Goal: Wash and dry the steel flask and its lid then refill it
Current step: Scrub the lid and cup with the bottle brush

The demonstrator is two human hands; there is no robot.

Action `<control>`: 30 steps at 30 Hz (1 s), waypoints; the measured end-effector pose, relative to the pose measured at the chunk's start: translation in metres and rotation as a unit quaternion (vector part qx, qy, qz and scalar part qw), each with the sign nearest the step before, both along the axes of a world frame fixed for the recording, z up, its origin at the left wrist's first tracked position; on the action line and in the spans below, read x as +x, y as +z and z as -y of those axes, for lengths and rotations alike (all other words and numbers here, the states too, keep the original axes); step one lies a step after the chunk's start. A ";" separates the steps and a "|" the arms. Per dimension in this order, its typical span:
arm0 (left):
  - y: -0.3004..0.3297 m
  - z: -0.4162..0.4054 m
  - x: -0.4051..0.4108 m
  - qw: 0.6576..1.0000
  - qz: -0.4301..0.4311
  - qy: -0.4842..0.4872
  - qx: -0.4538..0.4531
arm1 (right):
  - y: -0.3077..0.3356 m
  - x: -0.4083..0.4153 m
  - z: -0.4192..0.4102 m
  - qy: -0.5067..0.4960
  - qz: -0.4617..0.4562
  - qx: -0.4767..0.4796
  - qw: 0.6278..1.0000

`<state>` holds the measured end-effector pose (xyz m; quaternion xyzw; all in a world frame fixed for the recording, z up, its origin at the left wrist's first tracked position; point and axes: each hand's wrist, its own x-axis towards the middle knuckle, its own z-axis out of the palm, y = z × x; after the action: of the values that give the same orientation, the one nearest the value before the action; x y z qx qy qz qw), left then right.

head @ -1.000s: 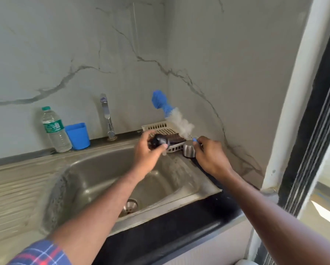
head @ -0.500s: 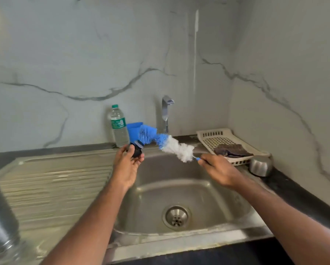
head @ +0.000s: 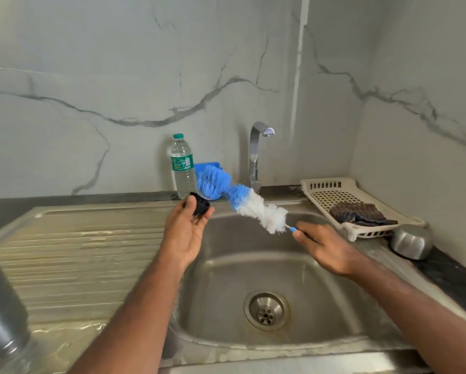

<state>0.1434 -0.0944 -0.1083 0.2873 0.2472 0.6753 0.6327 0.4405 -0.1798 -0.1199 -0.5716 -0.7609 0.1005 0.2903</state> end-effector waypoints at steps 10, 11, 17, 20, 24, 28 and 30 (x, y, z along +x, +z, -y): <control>0.000 0.014 -0.012 0.999 -0.045 0.016 0.003 | -0.002 -0.003 0.002 0.010 -0.013 -0.023 1.000; -0.001 0.014 -0.013 0.999 -0.050 0.013 0.001 | -0.002 -0.002 0.002 0.010 -0.016 -0.024 1.000; 0.001 0.019 -0.002 0.998 -0.051 0.032 -0.008 | -0.002 -0.003 0.001 0.006 -0.003 -0.010 1.000; -0.001 0.017 -0.008 0.993 -0.084 0.083 -0.018 | -0.001 0.002 0.005 -0.002 0.030 -0.006 1.000; -0.004 0.023 0.004 0.981 -0.173 0.086 0.026 | -0.001 -0.005 0.000 -0.013 0.040 0.009 0.999; -0.008 0.012 -0.016 0.954 -0.244 0.166 0.053 | -0.002 0.005 0.002 -0.007 0.058 0.013 0.998; -0.012 0.011 -0.013 0.898 -0.380 0.199 0.094 | -0.003 0.001 0.001 -0.013 0.062 0.011 0.998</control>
<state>0.1305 -0.1058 -0.1200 0.5254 0.4561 0.6466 0.3129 0.4414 -0.1803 -0.1226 -0.5833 -0.7709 0.0531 0.2503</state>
